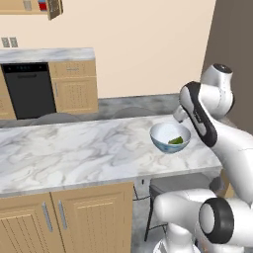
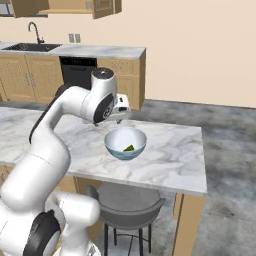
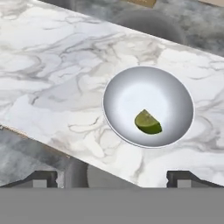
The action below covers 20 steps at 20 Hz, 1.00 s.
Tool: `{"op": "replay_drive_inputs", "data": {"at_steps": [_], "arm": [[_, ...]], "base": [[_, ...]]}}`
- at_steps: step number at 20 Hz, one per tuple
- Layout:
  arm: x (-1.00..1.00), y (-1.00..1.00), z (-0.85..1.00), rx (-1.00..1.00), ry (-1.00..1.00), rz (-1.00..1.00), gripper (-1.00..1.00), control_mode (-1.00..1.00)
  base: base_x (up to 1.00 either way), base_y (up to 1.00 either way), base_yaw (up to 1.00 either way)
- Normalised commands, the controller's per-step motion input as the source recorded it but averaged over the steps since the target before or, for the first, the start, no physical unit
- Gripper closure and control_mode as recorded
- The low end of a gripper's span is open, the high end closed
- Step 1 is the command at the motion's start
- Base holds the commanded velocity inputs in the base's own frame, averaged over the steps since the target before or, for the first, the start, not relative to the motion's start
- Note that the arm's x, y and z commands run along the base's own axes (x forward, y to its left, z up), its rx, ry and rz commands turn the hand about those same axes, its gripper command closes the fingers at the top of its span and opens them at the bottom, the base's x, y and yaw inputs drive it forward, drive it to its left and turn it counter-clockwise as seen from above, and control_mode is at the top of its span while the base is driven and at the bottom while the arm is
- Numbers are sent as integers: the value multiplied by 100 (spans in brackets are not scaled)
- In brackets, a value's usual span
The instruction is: There is a bowl on the dining counter. Grab a lemon wedge from the fridge and place it in the bowl. Then get the liquor bottle and glass cup from the cabinet and place them next to the bowl.
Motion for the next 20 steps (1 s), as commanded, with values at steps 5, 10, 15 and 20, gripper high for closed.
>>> {"op": "replay_drive_inputs", "data": {"at_steps": [5,10,15,20], "arm": [[-80,1,-4,0,-22,-18,-100,-100],[-68,9,0,5,-13,-31,-100,-100],[-76,0,-14,3,-13,-23,-100,-100],[-81,-4,-19,6,-25,-19,-100,-100]], "base": [[0,0,0],[0,0,0],[0,0,0],[0,0,0]]}}
